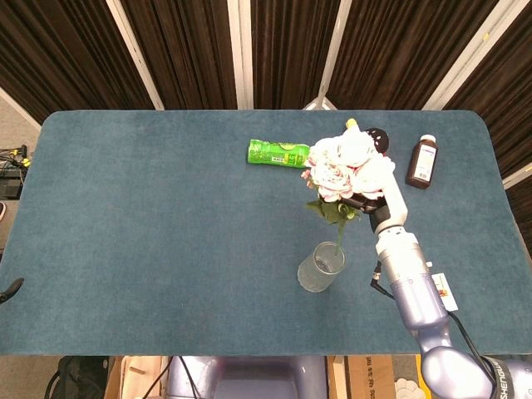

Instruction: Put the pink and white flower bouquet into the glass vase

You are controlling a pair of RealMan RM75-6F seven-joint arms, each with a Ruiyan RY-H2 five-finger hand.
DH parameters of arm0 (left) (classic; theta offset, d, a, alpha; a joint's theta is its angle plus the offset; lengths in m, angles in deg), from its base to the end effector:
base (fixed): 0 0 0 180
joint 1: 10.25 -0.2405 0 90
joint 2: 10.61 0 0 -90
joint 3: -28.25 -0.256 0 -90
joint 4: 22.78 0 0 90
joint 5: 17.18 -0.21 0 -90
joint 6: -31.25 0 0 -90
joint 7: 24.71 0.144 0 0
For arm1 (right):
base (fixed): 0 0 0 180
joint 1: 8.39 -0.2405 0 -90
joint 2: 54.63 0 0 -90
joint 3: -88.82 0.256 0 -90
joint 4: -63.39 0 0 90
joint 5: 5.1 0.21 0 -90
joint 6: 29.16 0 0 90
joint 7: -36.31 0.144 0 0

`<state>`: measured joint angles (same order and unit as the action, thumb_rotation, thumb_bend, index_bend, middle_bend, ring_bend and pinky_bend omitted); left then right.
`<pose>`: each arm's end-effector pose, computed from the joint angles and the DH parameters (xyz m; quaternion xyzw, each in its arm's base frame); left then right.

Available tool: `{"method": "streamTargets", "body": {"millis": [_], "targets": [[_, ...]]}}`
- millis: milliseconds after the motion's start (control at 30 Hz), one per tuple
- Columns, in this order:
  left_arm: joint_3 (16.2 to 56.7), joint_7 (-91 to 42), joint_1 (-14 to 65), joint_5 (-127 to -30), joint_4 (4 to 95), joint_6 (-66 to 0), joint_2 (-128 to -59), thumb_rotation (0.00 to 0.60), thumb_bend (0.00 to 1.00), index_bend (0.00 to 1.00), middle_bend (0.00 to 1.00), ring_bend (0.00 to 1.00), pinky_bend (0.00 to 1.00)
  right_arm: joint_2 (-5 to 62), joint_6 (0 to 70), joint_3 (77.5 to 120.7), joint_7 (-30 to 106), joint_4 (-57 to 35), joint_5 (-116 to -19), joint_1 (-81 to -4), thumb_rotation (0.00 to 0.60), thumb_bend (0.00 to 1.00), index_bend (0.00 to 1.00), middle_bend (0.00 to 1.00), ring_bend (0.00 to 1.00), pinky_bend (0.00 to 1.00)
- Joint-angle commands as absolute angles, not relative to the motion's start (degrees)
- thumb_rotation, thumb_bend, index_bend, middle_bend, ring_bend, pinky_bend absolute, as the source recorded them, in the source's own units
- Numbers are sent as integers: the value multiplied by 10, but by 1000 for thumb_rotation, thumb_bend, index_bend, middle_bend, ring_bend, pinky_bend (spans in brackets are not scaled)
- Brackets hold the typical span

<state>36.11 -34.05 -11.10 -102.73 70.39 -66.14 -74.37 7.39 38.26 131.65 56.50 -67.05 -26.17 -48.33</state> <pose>-0.3079 0.1627 0.2009 -0.4812 -0.3662 -0.4983 0.6213 -0.0378 -0.3278 0.1700 0.2603 -0.7161 0.6294 0.1527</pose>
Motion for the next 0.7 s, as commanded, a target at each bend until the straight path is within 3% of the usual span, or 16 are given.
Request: {"method": "streamTargets", "body": {"millis": [33,700], "targets": [[361,-339,-111,-1028,705,-662,-744,600,172,143,0,0,0,81,382,1308,566,-664,-266,-484,600,480,504,423,505,197],[364,-330,-106,-1023,707,-656,-748,600,172,144,0,0,0,98,327,1247,624,-661,-354,-422,600,480,504,423,501,197]]}}
